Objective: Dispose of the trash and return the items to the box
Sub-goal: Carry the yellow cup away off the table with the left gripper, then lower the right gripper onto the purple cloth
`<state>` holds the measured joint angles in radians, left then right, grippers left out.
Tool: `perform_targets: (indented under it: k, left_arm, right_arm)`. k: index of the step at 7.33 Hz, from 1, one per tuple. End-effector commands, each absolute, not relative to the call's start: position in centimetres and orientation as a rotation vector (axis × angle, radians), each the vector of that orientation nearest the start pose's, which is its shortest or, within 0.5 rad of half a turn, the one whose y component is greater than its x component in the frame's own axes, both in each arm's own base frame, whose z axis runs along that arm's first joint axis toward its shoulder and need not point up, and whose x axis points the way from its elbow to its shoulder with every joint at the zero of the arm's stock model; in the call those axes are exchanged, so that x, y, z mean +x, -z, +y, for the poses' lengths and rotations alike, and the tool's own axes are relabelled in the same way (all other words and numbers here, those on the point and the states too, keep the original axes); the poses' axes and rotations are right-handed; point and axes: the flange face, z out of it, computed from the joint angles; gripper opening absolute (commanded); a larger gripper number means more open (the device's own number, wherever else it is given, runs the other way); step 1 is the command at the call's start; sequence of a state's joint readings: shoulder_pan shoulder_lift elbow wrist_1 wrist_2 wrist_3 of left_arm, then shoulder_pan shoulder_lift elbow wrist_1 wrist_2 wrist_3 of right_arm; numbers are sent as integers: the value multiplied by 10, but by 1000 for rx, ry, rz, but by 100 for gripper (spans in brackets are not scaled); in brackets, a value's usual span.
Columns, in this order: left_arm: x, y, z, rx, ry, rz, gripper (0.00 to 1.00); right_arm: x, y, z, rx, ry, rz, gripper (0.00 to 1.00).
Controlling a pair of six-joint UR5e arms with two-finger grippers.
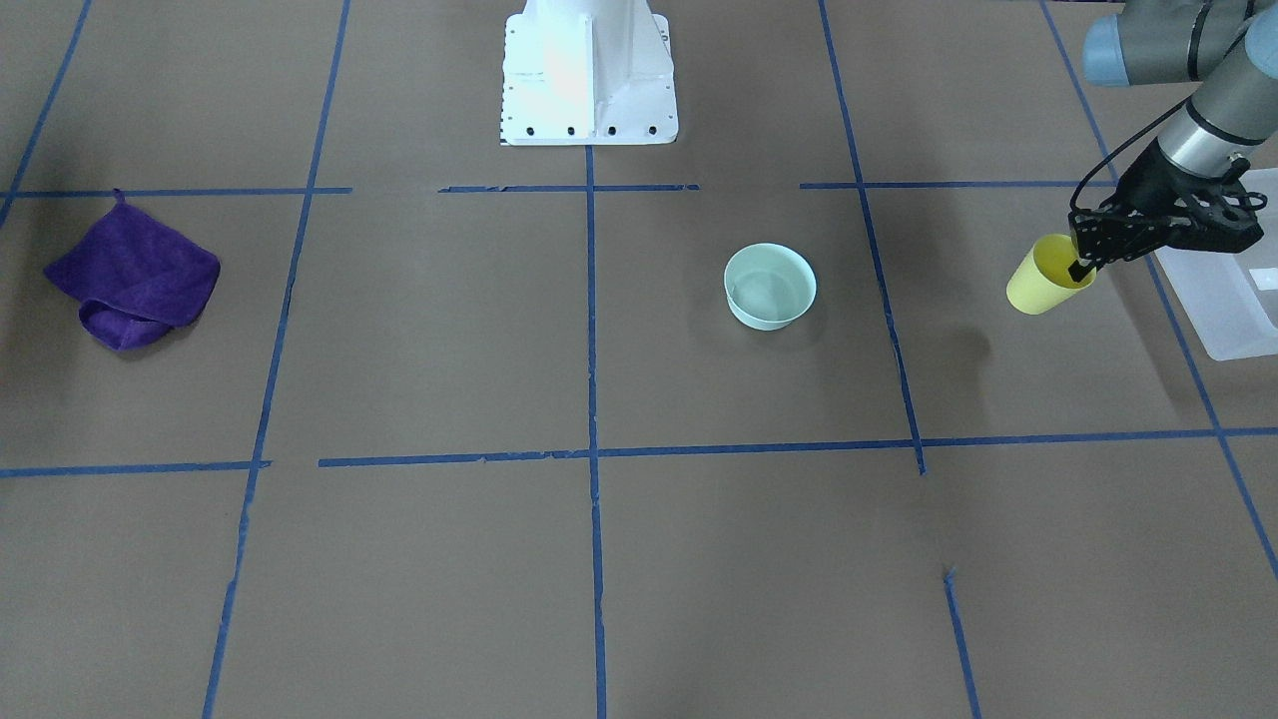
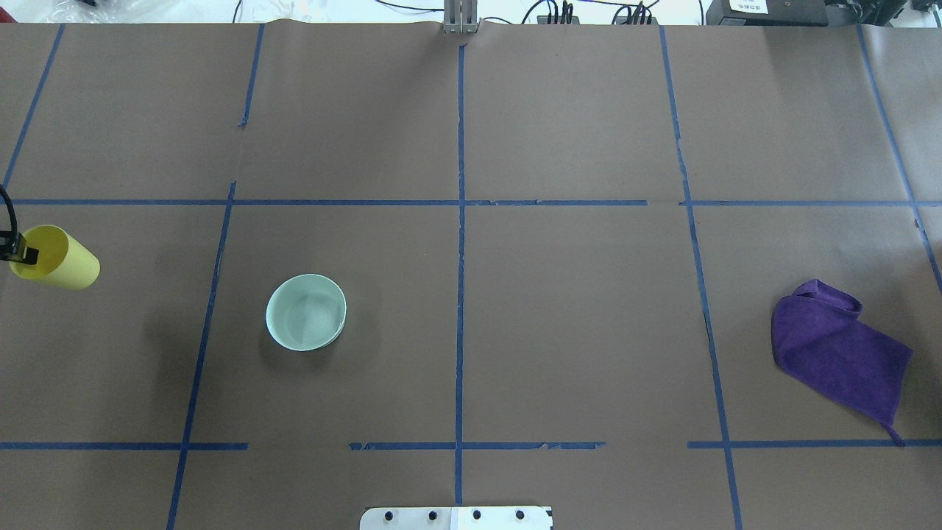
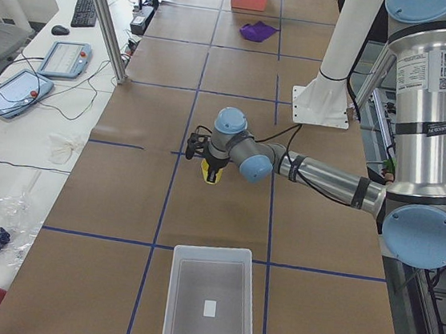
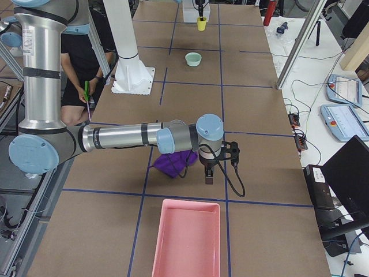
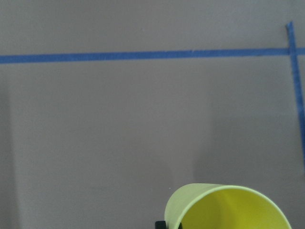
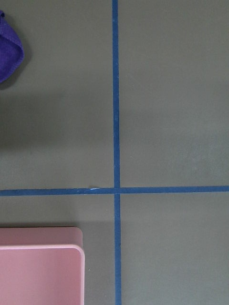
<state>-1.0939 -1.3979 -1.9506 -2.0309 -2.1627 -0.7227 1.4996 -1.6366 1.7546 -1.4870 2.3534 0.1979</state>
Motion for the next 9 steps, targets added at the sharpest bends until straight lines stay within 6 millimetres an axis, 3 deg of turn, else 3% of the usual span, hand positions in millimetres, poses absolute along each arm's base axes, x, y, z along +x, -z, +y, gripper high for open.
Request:
perform_targets:
  k: [1,2,3,4,6,7,9]
  left_arm:
    - [58,-501,-446,262,-1,728,0]
    - [28,-495,-462,289,-32,688,0]
    - [-14,-501,-464,317,-50,645,0]
    - [-43,-514,-463,338,-66,616,0]
    - [-92,-544,-454,364,-126,567,0]
    - [-103,-557,-451,361,-136,555,0]
    - [-138,-587,-443,361,-174,522,0]
  right_arm:
    - [14,-586,-477,73,-22,-801,100]
    - [-3,-574,-477,59,-33,-807,100]
    - [-23,-562,-474,38,-49,-814,100]
    - [-44,-551,-467,38,-61,-830,100]
    - [-107,-556,-433,109,-97,-864,100]
    - [-137,-572,-411,99,-79,-834,100]
    - [-174,-592,-403,99,-29,-763,100]
